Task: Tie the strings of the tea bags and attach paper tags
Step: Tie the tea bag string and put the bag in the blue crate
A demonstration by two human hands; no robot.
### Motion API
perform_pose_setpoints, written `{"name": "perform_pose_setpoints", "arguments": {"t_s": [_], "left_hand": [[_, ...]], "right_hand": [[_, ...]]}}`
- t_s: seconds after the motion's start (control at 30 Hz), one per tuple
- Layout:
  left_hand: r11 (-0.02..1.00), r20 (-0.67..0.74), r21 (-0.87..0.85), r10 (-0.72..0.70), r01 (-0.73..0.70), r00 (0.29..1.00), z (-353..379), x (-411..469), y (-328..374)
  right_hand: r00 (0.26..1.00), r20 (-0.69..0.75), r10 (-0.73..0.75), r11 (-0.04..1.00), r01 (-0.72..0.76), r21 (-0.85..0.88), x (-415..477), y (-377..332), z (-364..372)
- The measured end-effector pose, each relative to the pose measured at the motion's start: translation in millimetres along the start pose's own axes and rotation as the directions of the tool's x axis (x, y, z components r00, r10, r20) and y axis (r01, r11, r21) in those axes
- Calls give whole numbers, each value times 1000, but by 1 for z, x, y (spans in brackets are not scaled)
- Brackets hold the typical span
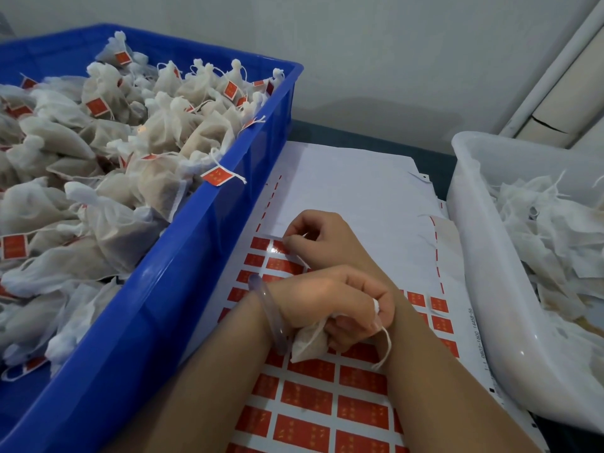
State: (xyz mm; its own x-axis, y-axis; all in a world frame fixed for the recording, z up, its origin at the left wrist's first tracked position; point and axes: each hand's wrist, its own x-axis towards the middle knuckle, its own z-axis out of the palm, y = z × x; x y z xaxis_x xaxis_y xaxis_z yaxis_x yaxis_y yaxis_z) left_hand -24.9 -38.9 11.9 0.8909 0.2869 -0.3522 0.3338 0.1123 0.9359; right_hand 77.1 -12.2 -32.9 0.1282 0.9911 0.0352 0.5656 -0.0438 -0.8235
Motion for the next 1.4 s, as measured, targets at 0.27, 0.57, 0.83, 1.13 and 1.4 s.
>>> {"name": "perform_pose_setpoints", "arguments": {"t_s": [0.27,0.57,0.83,1.13,1.4], "left_hand": [[1000,18,-7,12,-12,1000,-1,-2,0],[1000,39,-19,12,-11,999,-1,-2,1],[999,46,14,35,-35,998,-3,1,-3],[970,238,-208,174,-125,956,-6,5,-12],[961,260,-239,200,-138,945,-8,8,-15]], "right_hand": [[999,14,34,976,-37,217,0,-4,-3],[998,41,45,988,-51,143,1,-1,-6],[998,51,37,993,-42,107,2,-3,-1],[993,80,82,964,-99,248,2,-6,-1],[990,108,95,956,-121,268,3,-6,-2]]}}
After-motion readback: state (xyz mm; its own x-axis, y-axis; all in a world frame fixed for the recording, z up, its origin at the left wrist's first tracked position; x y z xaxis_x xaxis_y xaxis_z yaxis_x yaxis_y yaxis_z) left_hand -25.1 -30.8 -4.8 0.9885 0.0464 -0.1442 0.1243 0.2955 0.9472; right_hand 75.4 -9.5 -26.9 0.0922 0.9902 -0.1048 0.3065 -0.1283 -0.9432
